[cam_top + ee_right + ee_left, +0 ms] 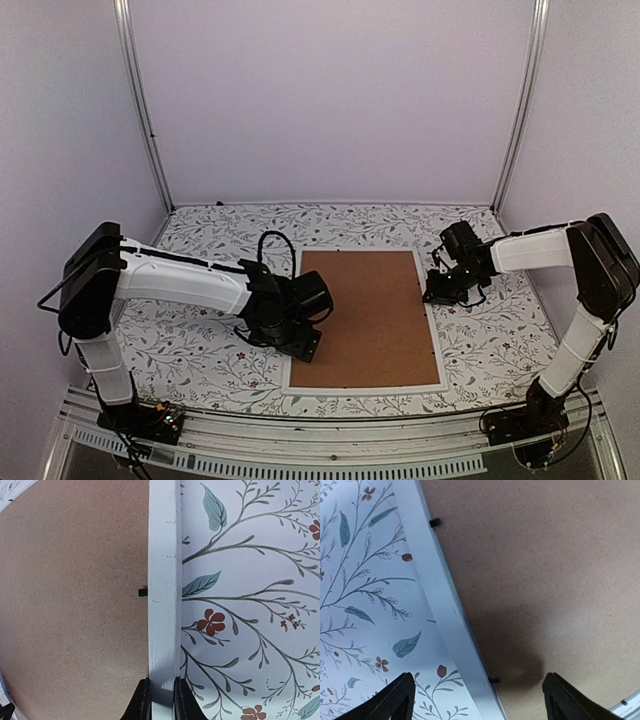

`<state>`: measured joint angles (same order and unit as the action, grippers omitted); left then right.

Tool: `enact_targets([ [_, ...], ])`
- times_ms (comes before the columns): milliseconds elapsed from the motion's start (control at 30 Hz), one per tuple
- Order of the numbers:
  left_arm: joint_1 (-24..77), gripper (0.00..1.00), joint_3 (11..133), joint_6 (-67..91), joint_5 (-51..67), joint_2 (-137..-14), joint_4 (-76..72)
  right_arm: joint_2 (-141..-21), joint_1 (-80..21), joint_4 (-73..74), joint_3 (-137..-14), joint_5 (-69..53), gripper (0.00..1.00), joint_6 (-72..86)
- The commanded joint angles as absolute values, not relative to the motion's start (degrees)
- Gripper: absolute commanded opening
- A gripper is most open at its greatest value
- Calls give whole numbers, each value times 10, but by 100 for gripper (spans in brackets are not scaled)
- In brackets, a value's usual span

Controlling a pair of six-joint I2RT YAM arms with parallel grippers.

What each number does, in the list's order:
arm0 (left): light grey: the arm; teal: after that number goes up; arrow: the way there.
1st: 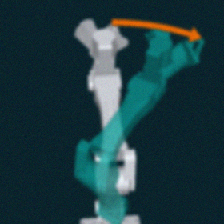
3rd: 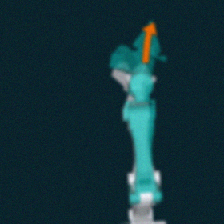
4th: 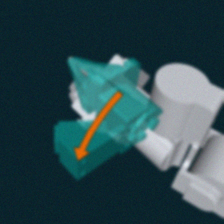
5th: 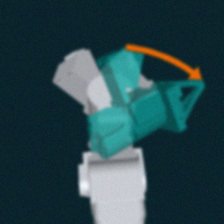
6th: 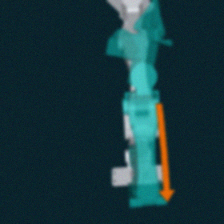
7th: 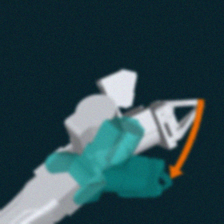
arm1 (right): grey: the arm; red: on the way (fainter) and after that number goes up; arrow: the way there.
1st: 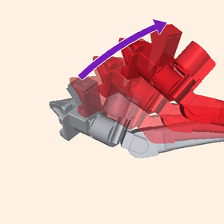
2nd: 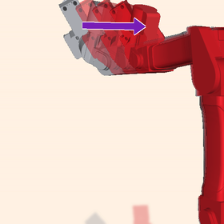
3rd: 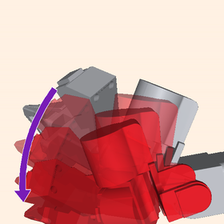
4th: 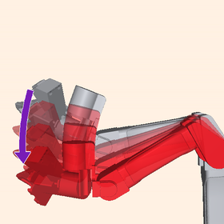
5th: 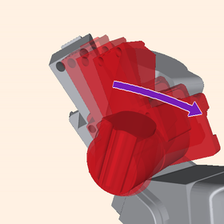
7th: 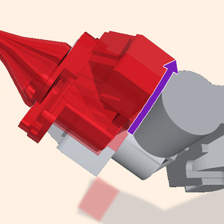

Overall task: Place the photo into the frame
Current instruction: Press the fastener onto the backboard, then rotate the photo frame at the center of the board.

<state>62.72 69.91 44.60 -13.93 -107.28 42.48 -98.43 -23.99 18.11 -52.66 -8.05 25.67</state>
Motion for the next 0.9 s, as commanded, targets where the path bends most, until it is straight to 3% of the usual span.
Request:
enact_targets([
  [0,591,91,675,424,-129,-999,396,-1013,-241,235,-551,-69,7,224],
  [200,511,91,621,388,-66,-930,320,-1029,-219,265,-600,-74,6,160],
  [467,424,91,633,318,-29,-945,274,-1112,-219,321,-725,-70,2,46],
  [867,336,92,736,182,9,-1077,239,-1203,-229,379,-853,-224,9,-144],
])
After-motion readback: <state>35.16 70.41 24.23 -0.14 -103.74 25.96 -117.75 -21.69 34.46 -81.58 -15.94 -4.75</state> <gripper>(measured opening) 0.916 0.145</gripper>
